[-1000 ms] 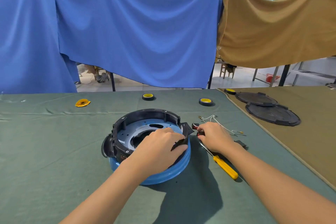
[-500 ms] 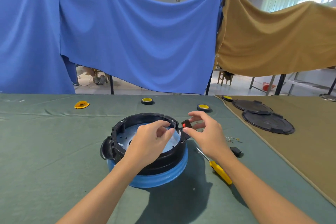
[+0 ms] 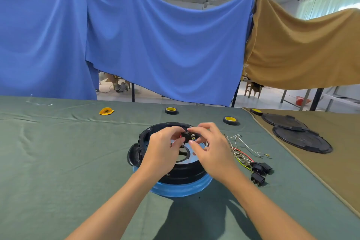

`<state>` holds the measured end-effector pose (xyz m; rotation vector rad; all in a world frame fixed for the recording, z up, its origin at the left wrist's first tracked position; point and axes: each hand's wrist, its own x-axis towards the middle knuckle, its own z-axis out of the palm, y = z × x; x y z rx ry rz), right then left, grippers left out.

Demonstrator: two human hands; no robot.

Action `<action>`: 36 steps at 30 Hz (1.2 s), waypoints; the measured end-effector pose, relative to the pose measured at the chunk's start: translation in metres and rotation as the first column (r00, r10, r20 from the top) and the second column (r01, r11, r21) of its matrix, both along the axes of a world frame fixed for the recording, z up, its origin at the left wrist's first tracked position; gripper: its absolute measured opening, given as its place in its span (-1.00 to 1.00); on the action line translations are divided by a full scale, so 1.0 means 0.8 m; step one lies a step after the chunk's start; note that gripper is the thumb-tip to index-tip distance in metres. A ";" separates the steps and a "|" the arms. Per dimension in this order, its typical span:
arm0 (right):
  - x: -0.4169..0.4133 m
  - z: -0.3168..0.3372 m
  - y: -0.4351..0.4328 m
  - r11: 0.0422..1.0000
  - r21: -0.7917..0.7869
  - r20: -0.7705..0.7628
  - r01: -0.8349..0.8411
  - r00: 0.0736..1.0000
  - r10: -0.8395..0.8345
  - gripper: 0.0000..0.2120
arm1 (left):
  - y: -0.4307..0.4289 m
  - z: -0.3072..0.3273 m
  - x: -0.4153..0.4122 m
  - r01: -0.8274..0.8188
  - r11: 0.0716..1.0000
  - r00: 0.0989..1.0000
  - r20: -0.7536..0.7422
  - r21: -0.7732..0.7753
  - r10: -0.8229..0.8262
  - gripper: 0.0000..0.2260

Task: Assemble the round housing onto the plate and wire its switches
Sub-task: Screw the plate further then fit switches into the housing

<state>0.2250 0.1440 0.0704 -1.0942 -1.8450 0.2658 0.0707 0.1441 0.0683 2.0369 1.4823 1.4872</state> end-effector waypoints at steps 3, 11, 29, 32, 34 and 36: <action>-0.010 0.006 0.002 0.999 -0.051 -0.068 0.001 0.998 -0.005 -0.70 | -0.002 0.004 -0.013 -0.039 0.997 0.999 -0.031 0.072 0.042 -0.82; -0.047 0.003 0.009 0.973 -0.206 -0.217 -0.107 0.974 0.061 -0.85 | -0.006 -0.009 -0.045 -0.051 0.998 0.997 0.064 0.019 0.050 -0.77; -0.121 -0.007 0.007 0.939 -0.336 0.521 0.069 0.844 0.125 -0.64 | -0.015 -0.059 -0.134 -0.322 0.942 0.947 0.026 0.095 0.321 -0.82; -0.120 -0.008 0.007 0.943 -0.328 0.524 0.064 0.843 0.125 -0.62 | -0.016 -0.068 -0.128 -0.279 0.955 0.960 0.030 0.100 0.277 -0.83; -0.118 -0.009 0.007 0.945 -0.320 0.508 0.062 0.854 0.116 -0.57 | -0.017 -0.071 -0.126 -0.251 0.961 0.968 0.031 0.115 0.249 -0.84; -0.117 -0.009 0.007 0.948 -0.313 0.501 0.058 0.858 0.113 -0.56 | -0.019 -0.073 -0.124 -0.236 0.962 0.972 0.032 0.136 0.234 -0.83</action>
